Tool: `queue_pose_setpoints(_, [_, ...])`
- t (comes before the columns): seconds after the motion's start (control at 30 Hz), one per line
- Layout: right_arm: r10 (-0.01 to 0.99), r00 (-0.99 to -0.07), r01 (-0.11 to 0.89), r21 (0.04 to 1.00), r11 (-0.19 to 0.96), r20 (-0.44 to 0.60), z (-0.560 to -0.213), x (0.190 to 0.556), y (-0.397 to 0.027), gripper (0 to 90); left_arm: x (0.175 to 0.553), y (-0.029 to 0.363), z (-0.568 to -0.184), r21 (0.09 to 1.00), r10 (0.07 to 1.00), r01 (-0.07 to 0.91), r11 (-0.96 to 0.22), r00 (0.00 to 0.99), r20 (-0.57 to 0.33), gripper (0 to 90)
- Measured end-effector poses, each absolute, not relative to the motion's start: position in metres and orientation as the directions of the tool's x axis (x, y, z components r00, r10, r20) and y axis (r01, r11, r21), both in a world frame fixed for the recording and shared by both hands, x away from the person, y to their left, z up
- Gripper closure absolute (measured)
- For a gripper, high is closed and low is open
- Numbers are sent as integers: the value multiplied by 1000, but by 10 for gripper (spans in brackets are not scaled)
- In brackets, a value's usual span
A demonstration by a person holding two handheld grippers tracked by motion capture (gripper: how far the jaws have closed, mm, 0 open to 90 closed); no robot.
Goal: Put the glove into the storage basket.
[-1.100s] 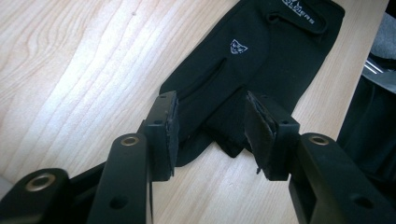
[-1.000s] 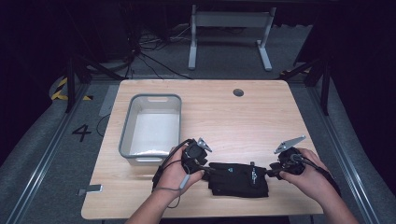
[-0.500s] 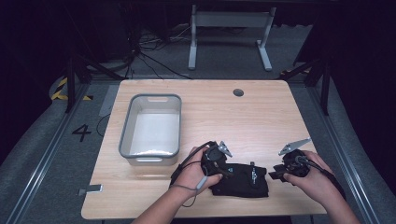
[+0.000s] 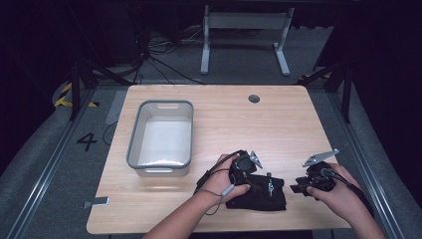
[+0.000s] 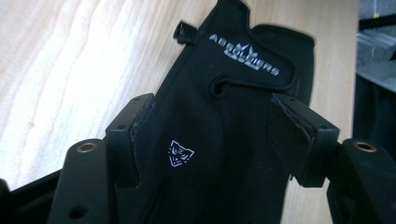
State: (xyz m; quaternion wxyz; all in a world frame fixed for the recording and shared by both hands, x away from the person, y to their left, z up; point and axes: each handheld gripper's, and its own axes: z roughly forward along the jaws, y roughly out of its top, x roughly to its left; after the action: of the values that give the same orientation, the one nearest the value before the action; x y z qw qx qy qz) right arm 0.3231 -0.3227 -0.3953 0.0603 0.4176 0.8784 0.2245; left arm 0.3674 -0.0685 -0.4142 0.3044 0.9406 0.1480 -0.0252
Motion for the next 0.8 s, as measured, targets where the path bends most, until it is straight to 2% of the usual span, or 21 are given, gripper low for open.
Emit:
queue_pose_setpoints(0.23, [764, -639, 712, 443, 545, 87, -396, 322, -324, 608, 366, -75, -422, 531, 237, 274, -802, 962, -139, 346])
queue_pose_setpoints(0.37, [765, -638, 709, 453, 541, 86, -396, 322, -325, 592, 365, -79, -429, 506, 224, 272, -818, 962, -155, 278])
queue_pose_setpoints(0.53, [765, -637, 710, 460, 534, 94, -396, 323, -325, 591, 364, -82, -438, 493, 210, 265, -829, 964, -165, 240])
queue_pose_setpoints(0.8, [751, -649, 704, 472, 530, 125, -395, 324, -324, 576, 355, -82, -443, 505, 194, 224, -834, 975, -112, 207])
